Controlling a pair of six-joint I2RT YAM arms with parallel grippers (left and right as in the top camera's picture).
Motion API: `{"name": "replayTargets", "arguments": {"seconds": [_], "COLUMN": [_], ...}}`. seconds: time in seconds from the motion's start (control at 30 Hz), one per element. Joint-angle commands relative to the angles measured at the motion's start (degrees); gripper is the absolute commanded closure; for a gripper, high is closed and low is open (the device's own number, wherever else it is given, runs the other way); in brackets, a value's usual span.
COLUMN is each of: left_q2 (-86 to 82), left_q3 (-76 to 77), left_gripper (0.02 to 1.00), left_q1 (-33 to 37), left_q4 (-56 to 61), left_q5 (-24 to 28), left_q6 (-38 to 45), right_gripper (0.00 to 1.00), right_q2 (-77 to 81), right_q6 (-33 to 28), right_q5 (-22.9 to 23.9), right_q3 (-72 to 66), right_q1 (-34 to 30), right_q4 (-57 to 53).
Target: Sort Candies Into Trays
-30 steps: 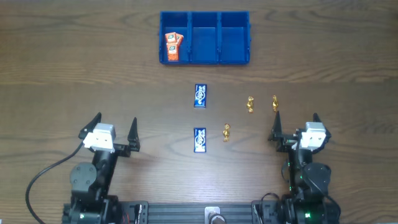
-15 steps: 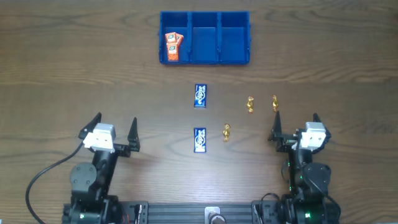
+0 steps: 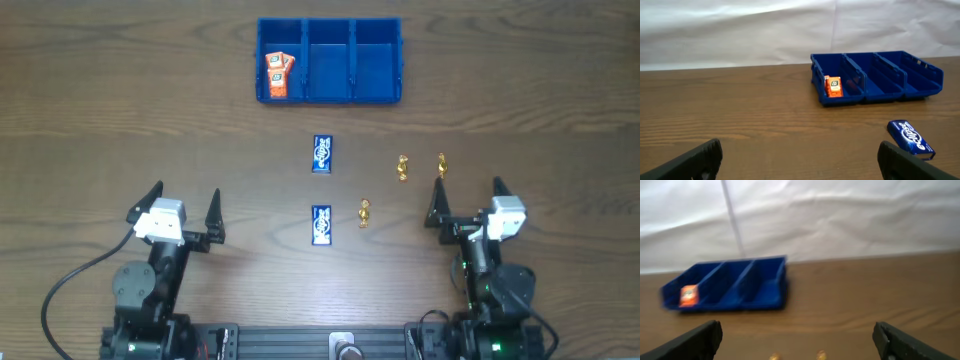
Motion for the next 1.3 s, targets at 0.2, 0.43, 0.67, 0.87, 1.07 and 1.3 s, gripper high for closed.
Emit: {"name": "replayTargets", "arguments": {"seconds": [0.2, 0.43, 0.67, 0.87, 1.07, 1.3], "left_q2": [-0.57, -0.57, -0.57, -0.57, -0.57, -0.57], "left_q3": [-0.96, -0.96, -0.96, -0.96, -0.96, -0.96], "left_gripper": [0.020, 0.020, 0.020, 0.020, 0.023, 0.020], "left_q1": [0.07, 0.07, 0.07, 0.07, 0.07, 0.07], "left_q4": [-2.14, -2.14, -2.14, -2.14, -2.14, -2.14], "left_q5": [1.05, 1.05, 1.05, 1.05, 1.05, 1.05], "left_q6": [0.79, 0.79, 0.79, 0.79, 0.79, 0.79], "right_gripper": [0.003, 0.003, 0.003, 0.003, 0.003, 0.003], "right_q2": [26.49, 52.61, 74.88, 85.22, 93.00, 99.30], "right_q6": [5.01, 4.72, 8.13, 15.58, 22.88, 25.66], "right_q5": [-21.14, -22.97, -19.19, -13.97, -8.92, -6.71], "right_q3": [32.52, 57.81, 67.43, 67.43, 67.43, 67.41], "right_q1": [-0.24, 1.77, 16.13, 27.30, 34.97, 40.15], "right_q4": [-19.15, -46.90, -60.19, -60.15, -59.74, -55.71]}}
